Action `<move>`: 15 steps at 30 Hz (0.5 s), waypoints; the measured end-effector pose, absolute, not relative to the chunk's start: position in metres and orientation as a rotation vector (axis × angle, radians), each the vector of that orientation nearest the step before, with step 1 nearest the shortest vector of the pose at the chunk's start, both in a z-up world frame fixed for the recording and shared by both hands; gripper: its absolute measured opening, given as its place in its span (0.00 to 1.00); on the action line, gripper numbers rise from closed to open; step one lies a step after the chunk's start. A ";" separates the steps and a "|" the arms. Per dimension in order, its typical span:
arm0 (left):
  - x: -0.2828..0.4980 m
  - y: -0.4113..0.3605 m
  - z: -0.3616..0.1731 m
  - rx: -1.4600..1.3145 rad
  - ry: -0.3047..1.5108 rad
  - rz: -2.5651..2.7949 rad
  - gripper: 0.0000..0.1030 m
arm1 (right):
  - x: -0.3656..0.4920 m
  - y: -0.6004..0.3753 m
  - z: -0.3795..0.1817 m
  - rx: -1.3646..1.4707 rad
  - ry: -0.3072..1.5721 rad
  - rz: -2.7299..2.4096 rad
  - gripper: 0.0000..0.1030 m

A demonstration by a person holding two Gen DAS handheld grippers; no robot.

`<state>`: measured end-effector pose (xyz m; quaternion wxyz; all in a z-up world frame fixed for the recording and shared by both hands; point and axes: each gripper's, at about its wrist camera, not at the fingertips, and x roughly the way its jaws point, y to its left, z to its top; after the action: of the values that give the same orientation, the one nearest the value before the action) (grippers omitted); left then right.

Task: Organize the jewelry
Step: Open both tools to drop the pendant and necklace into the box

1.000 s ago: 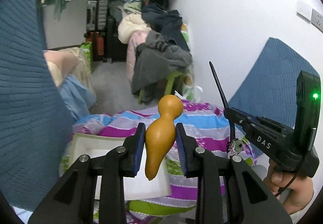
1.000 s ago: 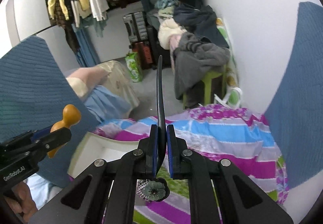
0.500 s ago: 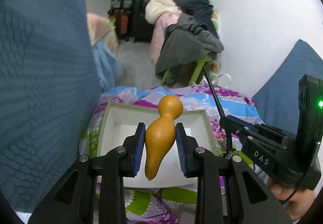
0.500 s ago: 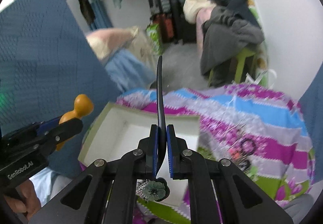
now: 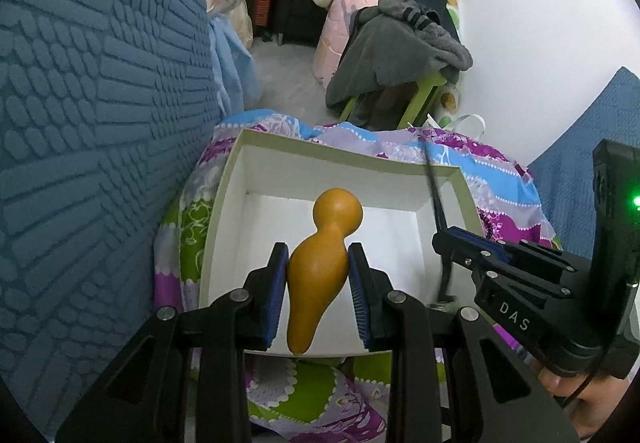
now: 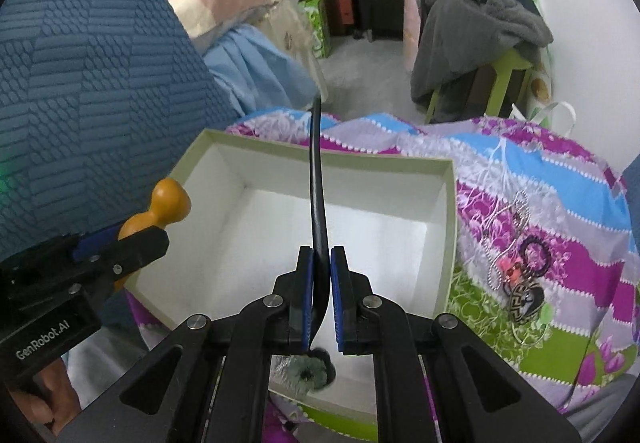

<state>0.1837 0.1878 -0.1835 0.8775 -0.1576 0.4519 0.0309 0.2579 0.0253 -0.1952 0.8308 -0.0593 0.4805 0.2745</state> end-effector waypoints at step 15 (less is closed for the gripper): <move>0.163 0.176 -0.126 -0.334 0.824 0.074 0.67 | 0.248 -0.007 -0.122 -0.104 0.873 0.628 0.28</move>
<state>0.1631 0.1758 -0.1259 0.9021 -0.1613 0.3986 0.0357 0.2483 -0.0071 -0.1220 0.8577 -0.0494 0.4154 0.2989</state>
